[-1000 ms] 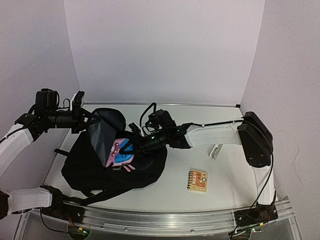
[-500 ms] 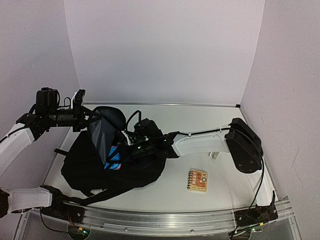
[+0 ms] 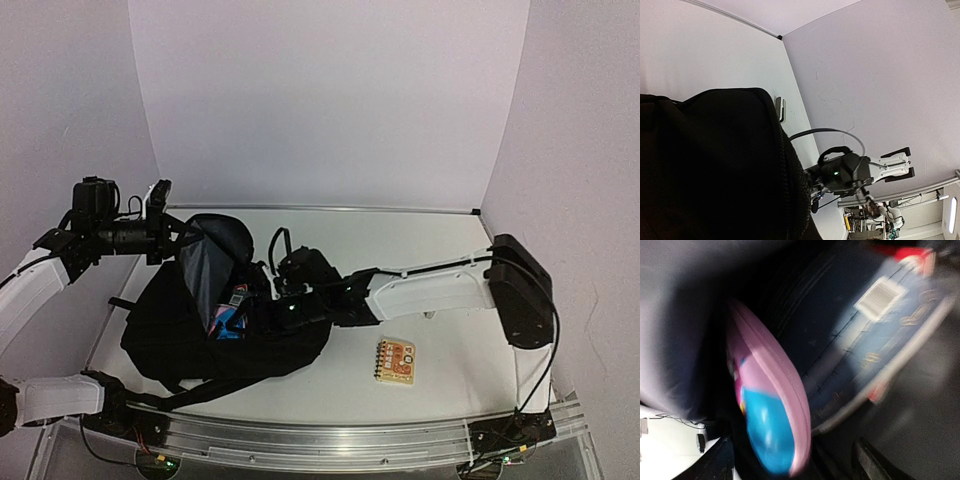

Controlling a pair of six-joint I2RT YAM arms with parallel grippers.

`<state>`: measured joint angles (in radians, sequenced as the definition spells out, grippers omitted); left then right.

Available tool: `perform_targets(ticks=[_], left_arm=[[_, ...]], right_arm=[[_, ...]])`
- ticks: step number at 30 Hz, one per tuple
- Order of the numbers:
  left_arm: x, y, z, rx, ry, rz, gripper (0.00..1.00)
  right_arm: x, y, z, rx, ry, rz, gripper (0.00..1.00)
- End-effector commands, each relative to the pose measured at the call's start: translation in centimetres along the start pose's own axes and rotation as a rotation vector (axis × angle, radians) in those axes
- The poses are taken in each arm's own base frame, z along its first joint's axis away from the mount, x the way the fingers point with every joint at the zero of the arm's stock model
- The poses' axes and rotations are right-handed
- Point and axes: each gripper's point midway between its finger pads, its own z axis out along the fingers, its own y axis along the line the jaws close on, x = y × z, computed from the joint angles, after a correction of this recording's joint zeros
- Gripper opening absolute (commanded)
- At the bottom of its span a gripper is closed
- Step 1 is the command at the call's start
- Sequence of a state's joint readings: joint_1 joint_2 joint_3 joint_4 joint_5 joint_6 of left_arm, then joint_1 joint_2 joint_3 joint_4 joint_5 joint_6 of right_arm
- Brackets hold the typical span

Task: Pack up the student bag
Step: Place the stationery in the student bag, then adjust the student bag at the center of the board.

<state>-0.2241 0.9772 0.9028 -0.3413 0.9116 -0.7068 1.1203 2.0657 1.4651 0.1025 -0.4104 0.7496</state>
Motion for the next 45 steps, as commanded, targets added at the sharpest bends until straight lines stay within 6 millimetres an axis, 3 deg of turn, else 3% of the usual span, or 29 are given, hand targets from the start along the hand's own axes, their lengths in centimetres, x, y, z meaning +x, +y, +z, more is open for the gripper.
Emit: perform_targets(ticks=[1, 7, 12, 15, 18, 24, 31, 35, 40, 42, 45], left_arm=[[-0.7, -2.6, -1.2, 0.047, -0.054, 0.119, 0.0], [-0.4, -2.0, -0.6, 0.045, -0.015, 0.093, 0.0], [1.1, -1.0, 0.8, 0.017, 0.072, 0.073, 0.0], [3.0, -0.8, 2.6, -0.001, 0.151, 0.079, 0.0], [4.1, -0.7, 3.6, 0.004, 0.194, 0.07, 0.0], [4.5, -2.2, 2.9, 0.073, 0.188, 0.094, 0.0], [8.4, -2.0, 2.6, 0.11, 0.365, 0.005, 0.02], [10.6, -2.0, 2.1, 0.09, 0.442, -0.033, 0.06], [11.9, -1.1, 2.0, 0.056, 0.488, -0.079, 0.18], [11.9, -0.9, 2.0, 0.04, 0.487, -0.071, 0.35], [10.9, -1.7, 2.0, 0.041, 0.451, -0.019, 0.51]], right_arm=[[-5.4, 0.8, -8.0, 0.146, -0.209, -0.091, 0.83], [-7.6, -2.9, -13.0, 0.258, -0.273, -0.049, 0.83], [-9.1, -4.7, -14.2, 0.292, -0.304, -0.026, 0.78], [-9.8, -5.2, -13.6, 0.299, -0.304, -0.029, 0.73], [-10.1, -5.4, -12.2, 0.289, -0.279, -0.048, 0.61], [-9.7, -7.4, -8.8, 0.291, -0.244, -0.025, 0.49], [-11.1, -9.5, -7.6, 0.344, -0.273, -0.009, 0.45], [-13.1, -11.7, -8.5, 0.351, -0.308, 0.047, 0.42], [-15.7, -8.9, -8.4, 0.254, -0.319, -0.014, 0.49], [-16.0, -8.0, -7.7, 0.215, -0.302, -0.031, 0.52], [-16.1, -8.1, -6.6, 0.195, -0.282, -0.05, 0.55]])
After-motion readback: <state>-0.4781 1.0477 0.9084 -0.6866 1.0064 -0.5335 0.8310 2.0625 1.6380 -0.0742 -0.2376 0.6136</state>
